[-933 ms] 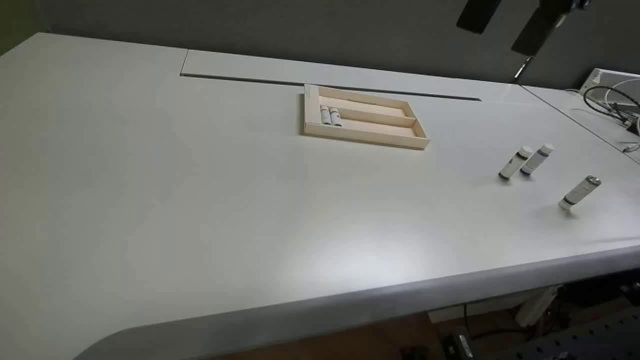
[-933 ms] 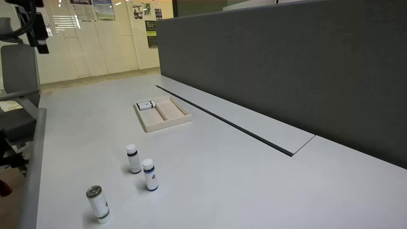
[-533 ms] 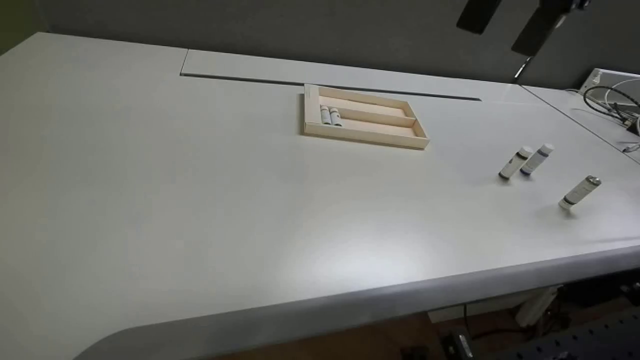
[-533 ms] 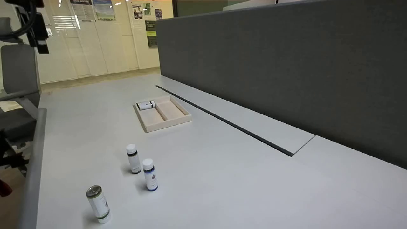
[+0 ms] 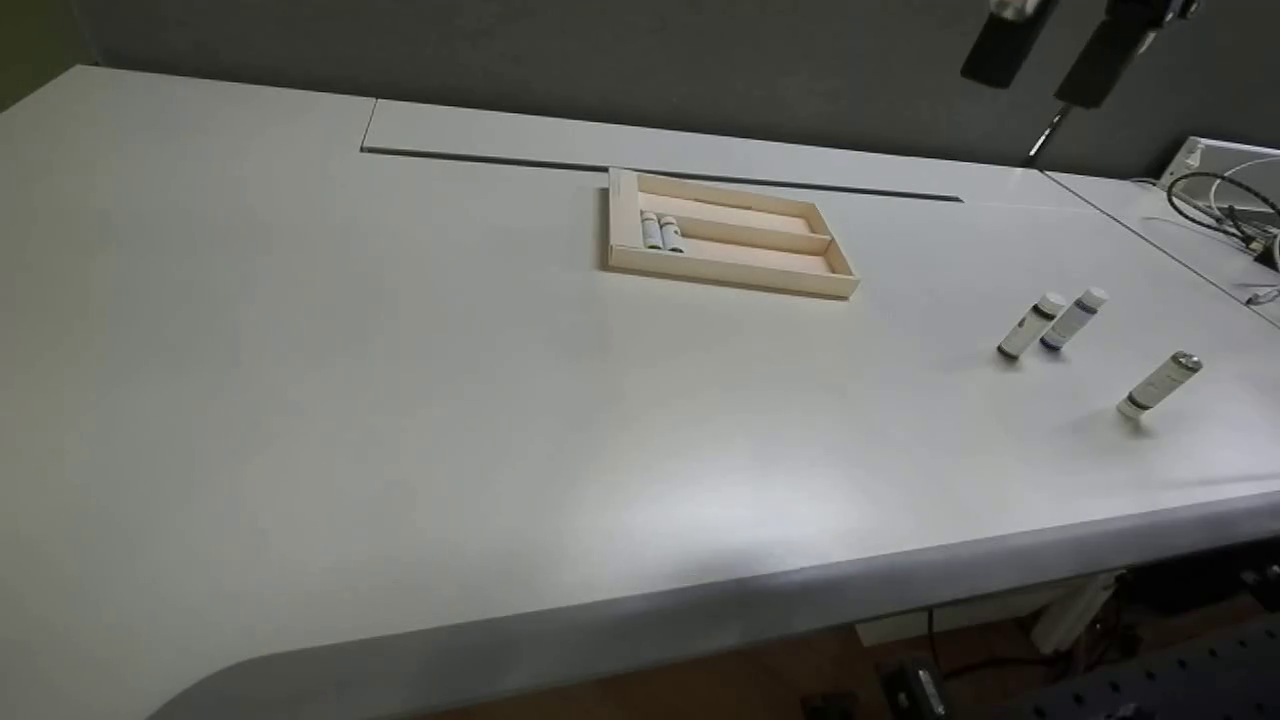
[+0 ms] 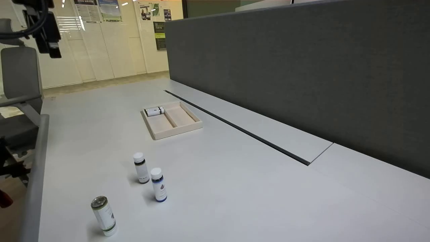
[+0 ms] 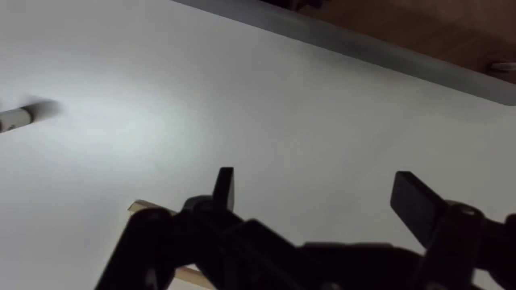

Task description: Put one of the bottles on the table in line with the other bottles on the tray

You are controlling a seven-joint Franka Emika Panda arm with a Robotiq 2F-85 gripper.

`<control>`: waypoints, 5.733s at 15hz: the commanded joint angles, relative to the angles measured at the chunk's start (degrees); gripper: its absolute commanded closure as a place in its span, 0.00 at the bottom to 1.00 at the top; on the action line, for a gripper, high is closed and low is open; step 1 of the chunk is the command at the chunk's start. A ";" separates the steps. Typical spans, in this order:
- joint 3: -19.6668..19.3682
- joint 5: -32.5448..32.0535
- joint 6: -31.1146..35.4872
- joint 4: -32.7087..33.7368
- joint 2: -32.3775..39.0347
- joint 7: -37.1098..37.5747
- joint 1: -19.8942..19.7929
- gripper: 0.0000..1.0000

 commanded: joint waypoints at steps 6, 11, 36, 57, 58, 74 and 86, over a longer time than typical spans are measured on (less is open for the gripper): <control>-5.80 -25.07 10.95 1.89 6.74 -6.04 -11.42 0.00; -12.15 -21.26 9.25 6.04 13.64 -12.60 -14.49 0.00; -15.97 -23.67 25.41 10.13 35.89 -25.05 -20.87 0.00; -13.44 -18.64 19.51 15.68 41.73 -25.09 -22.36 0.93; -13.39 -17.47 17.67 16.54 41.75 -24.62 -22.39 0.93; -6.88 -2.84 -4.21 43.55 44.67 -12.76 -15.34 0.93; -5.24 -2.64 -1.53 47.49 50.83 -8.64 -11.14 0.74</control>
